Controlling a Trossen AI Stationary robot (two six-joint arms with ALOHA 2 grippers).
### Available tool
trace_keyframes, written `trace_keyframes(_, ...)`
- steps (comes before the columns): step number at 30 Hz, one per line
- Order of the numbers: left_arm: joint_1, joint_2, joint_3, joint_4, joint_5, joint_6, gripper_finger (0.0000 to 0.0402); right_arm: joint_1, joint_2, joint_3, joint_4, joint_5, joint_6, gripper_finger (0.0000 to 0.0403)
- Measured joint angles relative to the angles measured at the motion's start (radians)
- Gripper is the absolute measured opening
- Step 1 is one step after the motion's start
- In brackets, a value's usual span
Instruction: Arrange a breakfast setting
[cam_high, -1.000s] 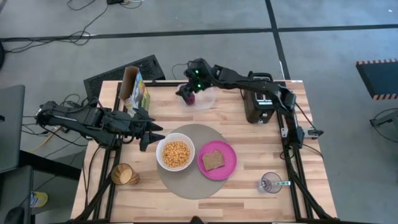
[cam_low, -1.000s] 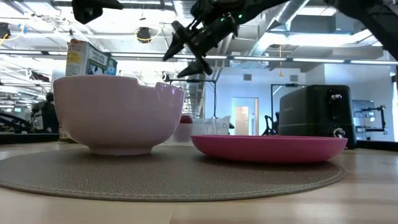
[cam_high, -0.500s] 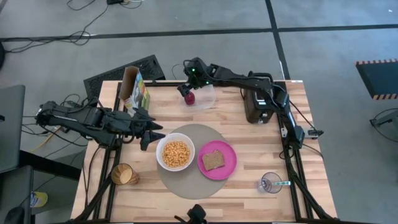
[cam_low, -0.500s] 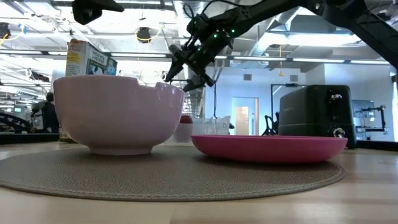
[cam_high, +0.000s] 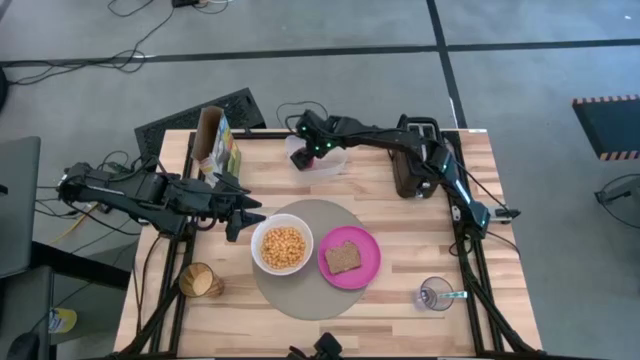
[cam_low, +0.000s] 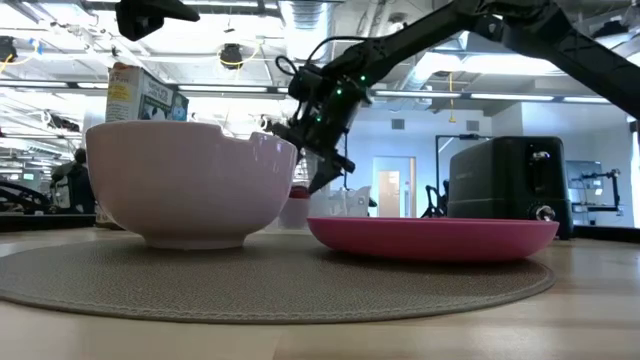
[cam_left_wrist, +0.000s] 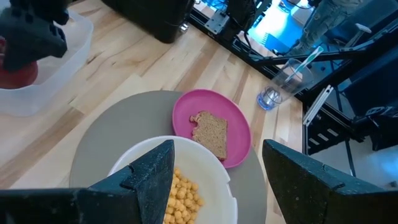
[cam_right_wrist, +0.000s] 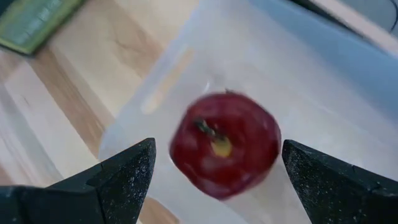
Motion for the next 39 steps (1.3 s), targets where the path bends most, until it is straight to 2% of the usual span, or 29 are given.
trace_keyframes(10,0.0,0.0,0.0,0.0,0.0,0.0,0.0229,0.008,0.001,0.0,0.001,0.037,-0.045,0.0375)
trace_keyframes(23,0.0,0.0,0.0,0.0,0.0,0.0,0.0229,0.024,0.013,0.0,-0.026,0.115,-0.209,0.0372)
trace_keyframes(26,0.0,0.0,0.0,0.0,0.0,0.0,0.0229,0.024,0.013,0.0,0.003,0.119,-0.212,0.0354)
trace_keyframes(32,0.0,0.0,0.0,0.001,0.0,-0.001,0.0229,0.024,0.013,0.0,0.0,0.121,-0.232,0.0292)
trace_keyframes(39,0.0,0.0,0.0,0.001,0.0,-0.001,0.0229,0.024,0.012,0.0,0.0,0.121,-0.24,0.0279)
